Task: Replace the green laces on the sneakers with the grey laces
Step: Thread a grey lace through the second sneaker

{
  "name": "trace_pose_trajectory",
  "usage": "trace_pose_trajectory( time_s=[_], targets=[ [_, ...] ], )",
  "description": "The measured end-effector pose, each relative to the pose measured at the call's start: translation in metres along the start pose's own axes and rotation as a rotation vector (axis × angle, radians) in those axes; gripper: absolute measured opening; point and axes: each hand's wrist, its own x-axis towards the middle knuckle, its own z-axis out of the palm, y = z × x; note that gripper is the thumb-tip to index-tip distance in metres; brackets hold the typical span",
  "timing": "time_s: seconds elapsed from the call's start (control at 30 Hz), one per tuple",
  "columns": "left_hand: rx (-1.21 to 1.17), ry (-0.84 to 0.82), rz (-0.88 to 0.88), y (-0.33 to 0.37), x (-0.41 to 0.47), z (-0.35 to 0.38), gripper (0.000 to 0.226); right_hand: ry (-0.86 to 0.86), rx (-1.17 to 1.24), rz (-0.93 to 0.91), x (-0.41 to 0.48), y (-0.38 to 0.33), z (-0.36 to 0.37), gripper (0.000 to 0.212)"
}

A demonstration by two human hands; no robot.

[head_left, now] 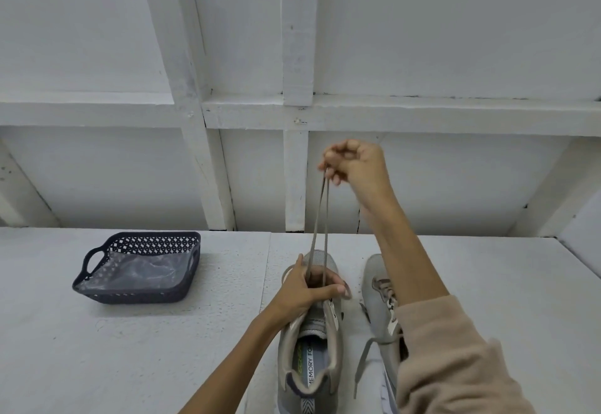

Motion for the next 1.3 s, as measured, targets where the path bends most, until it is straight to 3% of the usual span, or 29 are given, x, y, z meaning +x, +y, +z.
trace_pose_trajectory(
  time_s=[0.17,0.33,0.37,0.47,0.57,0.63,0.7,0.77,0.83,1.03,1.3],
  targets=[
    [0.028,0.004,0.030,-0.001,-0.001,0.000,0.021,0.201,0.173,-0.140,0.035,-0.028,-0.002,0.017],
    [-0.006,0.060,0.091,-0.005,-0.001,0.005,0.035,0.036,0.023,0.060,0.035,0.005,0.004,0.011],
    [-0.050,0.069,0.084,-0.006,-0.001,0.005,0.037,-0.036,-0.054,0.147,0.032,0.012,0.002,0.022],
    [-0.160,0.061,0.069,-0.008,0.001,0.004,0.038,-0.226,-0.364,0.362,0.024,0.031,-0.012,0.080],
    [-0.199,0.066,0.075,-0.009,0.002,0.004,0.038,-0.247,-0.626,0.381,0.014,0.043,-0.024,0.093],
    [-0.205,0.071,0.083,-0.008,0.002,0.005,0.037,-0.240,-0.714,0.408,0.008,0.049,-0.032,0.072],
    [-0.207,0.073,0.088,-0.007,0.002,0.005,0.036,-0.416,-0.876,0.517,-0.002,0.050,-0.037,0.039],
    [-0.196,0.070,0.089,-0.008,0.002,0.005,0.035,-0.648,-0.981,0.639,-0.015,0.054,-0.035,0.055],
    [-0.155,0.074,0.096,-0.009,0.002,0.005,0.036,-0.712,-0.910,0.670,-0.029,0.064,-0.029,0.054],
    [-0.076,0.076,0.082,-0.016,0.004,0.002,0.037,-0.465,-0.440,0.508,-0.050,0.082,-0.016,0.015],
    [0.018,0.012,0.105,-0.003,-0.001,0.008,0.013,-0.286,-0.205,0.355,-0.027,0.044,-0.010,0.013]
  ],
)
